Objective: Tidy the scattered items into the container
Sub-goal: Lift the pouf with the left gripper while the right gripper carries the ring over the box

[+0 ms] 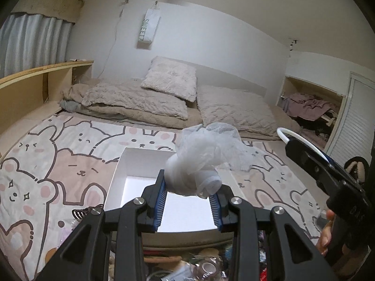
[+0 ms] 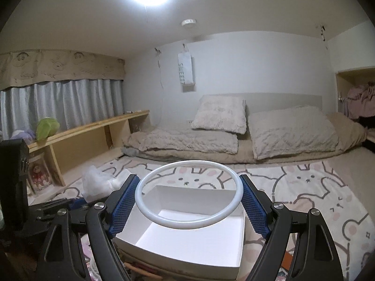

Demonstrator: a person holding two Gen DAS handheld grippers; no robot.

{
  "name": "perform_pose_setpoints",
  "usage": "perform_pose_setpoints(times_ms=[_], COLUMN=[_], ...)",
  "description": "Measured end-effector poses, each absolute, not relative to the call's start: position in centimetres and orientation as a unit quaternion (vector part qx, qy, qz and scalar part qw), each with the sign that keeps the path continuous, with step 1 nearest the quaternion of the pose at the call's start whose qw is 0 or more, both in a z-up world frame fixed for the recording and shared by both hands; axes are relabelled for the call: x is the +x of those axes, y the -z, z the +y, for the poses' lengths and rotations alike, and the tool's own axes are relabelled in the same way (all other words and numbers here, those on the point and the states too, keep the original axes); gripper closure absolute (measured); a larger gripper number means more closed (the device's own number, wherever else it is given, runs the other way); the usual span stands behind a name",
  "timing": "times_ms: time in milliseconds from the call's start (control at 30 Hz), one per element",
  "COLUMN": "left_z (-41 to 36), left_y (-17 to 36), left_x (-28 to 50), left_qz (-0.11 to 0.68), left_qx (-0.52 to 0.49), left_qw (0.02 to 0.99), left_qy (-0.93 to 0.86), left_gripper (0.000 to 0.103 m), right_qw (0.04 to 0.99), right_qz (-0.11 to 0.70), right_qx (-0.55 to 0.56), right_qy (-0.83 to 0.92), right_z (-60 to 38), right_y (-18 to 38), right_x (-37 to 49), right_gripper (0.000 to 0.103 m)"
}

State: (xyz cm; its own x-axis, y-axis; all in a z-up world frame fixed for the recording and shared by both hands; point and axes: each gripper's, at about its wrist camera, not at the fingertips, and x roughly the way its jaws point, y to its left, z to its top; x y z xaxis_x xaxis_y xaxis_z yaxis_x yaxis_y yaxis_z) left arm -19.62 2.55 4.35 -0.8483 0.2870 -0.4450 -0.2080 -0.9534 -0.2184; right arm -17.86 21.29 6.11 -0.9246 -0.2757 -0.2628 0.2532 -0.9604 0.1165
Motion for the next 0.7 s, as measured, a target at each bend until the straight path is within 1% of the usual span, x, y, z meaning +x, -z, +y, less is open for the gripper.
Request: perform_pose_setpoints(times_ms=[433, 700], left_z=[2.4, 2.0], left_y=[2.2, 5.2], left_x=[-24.2, -26.1], left_qz=[-0.081, -0.086], left_qx=[-0.311, -0.347], left_qw=[0.106, 0.094], left_qy=[-0.941, -0.929], left_gripper=[0.070, 0.070], right_qw=[0.135, 0.131], right_qz=[-0.053, -0.041], right_qx=[0.245, 0.301], right_qy=[0.959, 0.944], right_z=[20.1, 19.1], right_y=[1.0, 4.8], right_x=[-23.7, -26.0], right_gripper=[0.018, 0.018])
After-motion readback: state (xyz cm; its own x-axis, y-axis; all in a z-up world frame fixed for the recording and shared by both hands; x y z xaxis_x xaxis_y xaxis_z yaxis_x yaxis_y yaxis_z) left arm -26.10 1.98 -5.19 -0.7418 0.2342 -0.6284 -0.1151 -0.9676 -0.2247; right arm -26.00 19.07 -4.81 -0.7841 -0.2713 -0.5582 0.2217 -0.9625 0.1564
